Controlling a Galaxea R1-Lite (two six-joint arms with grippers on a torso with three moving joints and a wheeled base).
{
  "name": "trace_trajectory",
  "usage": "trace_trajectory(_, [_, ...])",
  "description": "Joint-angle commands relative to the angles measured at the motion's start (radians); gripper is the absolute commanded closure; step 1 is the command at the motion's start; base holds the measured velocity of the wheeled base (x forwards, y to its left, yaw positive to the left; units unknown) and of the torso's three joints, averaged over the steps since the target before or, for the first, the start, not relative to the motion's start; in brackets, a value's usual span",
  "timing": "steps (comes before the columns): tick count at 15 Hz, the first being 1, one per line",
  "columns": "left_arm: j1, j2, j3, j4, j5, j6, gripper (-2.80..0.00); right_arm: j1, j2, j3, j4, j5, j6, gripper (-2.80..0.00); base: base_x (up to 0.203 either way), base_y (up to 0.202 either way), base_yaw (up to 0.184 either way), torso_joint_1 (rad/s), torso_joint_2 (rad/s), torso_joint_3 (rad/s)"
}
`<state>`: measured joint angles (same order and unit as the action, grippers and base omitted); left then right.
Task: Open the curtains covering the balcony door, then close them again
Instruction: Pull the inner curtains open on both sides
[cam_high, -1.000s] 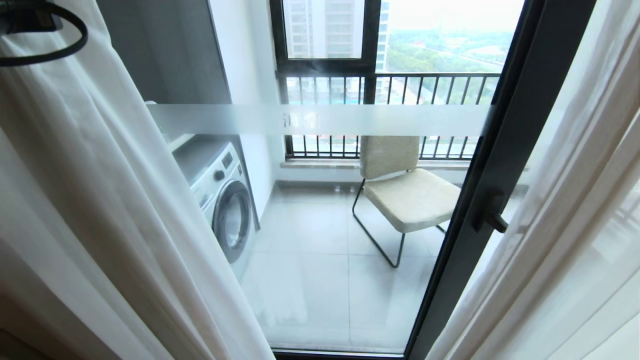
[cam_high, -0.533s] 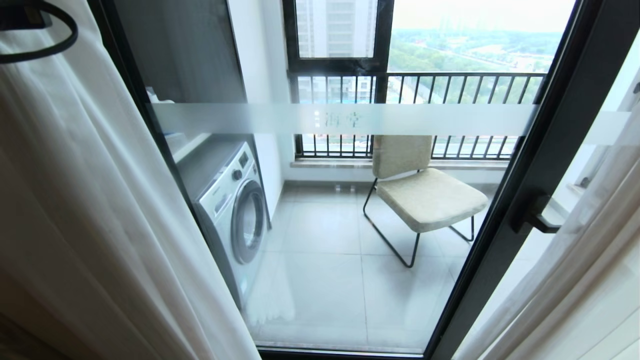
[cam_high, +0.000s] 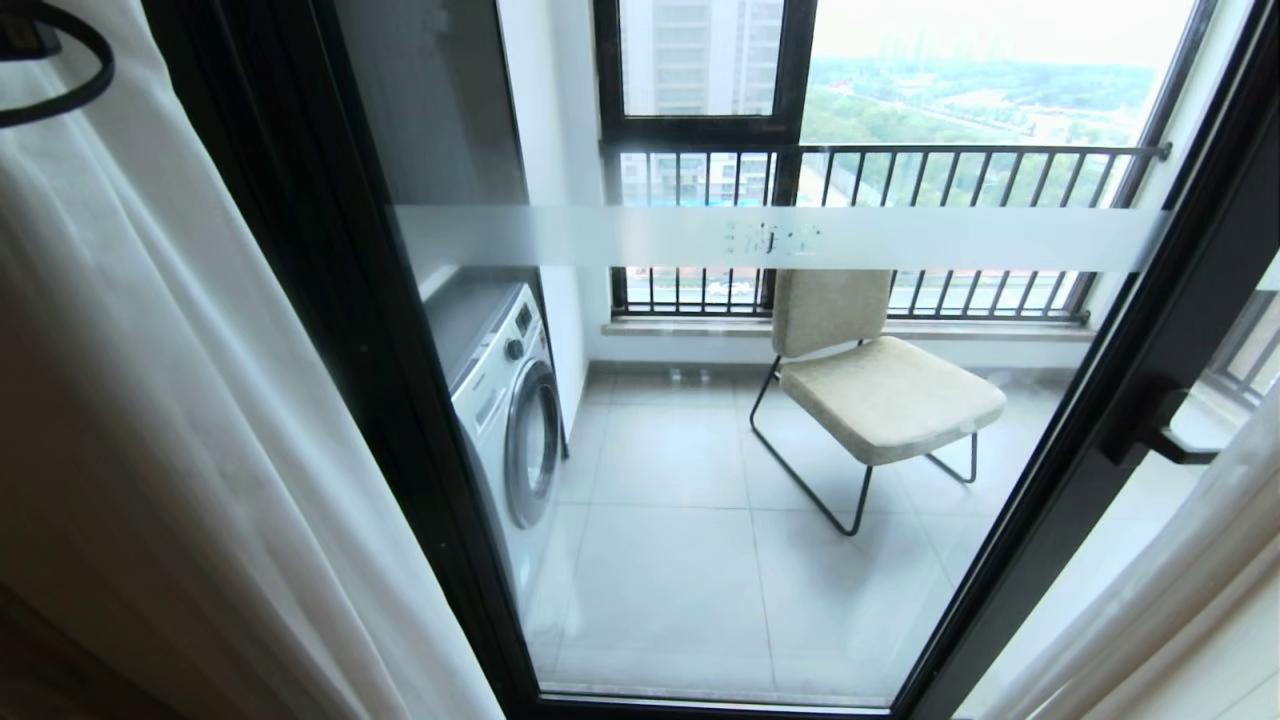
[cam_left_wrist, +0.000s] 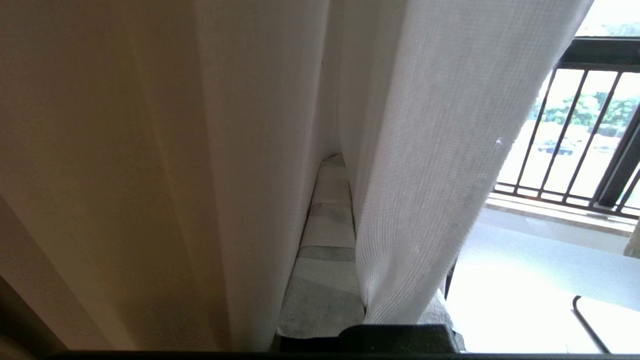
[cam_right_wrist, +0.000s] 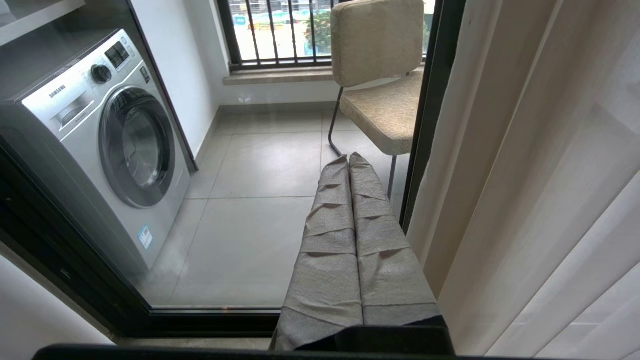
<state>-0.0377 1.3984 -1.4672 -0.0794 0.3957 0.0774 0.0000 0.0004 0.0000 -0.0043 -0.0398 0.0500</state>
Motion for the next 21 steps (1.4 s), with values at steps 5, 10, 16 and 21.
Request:
trace_trajectory(5, [0.021,-0.009,0.008,-0.002,-0.002,0.001,0.00,0.000,0.000,0.000,0.000,0.000,0.001,0.00,0.000,0.194,0.001,0.002,0.00,0.002])
trace_trajectory(10, [0.035,-0.009,0.008,-0.003,-0.001,-0.001,0.00,0.000,0.000,0.000,0.000,0.000,0.001,0.00,0.000,0.155,0.000,-0.002,0.00,0.003])
trace_trajectory(16, [0.082,0.022,-0.002,-0.003,-0.026,-0.063,0.00,0.000,0.000,0.000,0.000,0.000,0.001,0.00,0.000,0.000,0.000,0.000,0.00,0.000])
trace_trajectory(21, [0.159,0.060,-0.022,-0.003,-0.049,-0.073,0.00,0.000,0.000,0.000,0.000,0.000,0.001,0.00,0.000,0.000,0.000,0.000,0.00,0.000])
